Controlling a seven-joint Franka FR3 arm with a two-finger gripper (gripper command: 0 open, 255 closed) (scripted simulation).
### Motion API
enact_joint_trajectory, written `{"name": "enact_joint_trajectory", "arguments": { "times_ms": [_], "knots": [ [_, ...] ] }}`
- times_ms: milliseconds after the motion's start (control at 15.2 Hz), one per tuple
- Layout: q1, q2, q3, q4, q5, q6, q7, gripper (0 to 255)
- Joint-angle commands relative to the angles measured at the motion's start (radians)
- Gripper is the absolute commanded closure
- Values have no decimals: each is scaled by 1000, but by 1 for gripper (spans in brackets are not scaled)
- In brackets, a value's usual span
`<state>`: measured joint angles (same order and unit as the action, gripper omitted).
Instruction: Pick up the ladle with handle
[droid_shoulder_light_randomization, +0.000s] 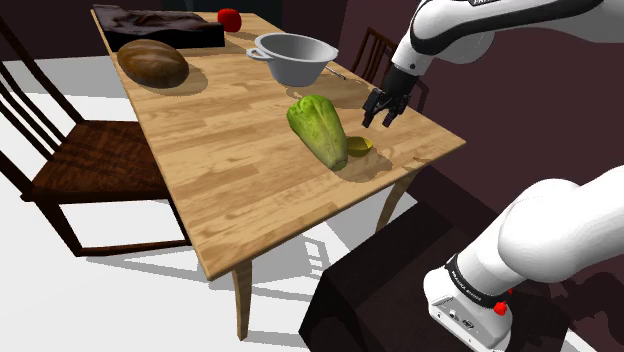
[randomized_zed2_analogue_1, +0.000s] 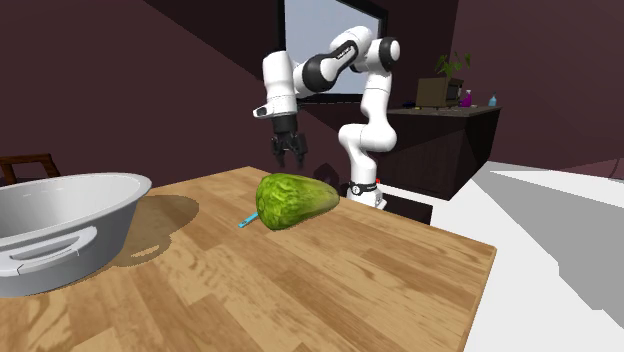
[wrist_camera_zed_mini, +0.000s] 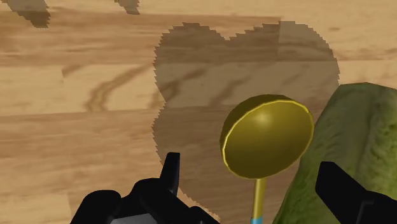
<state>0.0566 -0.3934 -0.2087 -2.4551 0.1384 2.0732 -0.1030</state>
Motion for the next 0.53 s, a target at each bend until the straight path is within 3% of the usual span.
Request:
{"name": "enact_joint_trajectory", "arguments": {
  "times_ms": [0, 462],
  "knots": [
    [8, 43, -16, 2, 27, 33, -29, 0],
    [14, 88, -23, -51, 47, 127, -58, 0]
  ]
}}
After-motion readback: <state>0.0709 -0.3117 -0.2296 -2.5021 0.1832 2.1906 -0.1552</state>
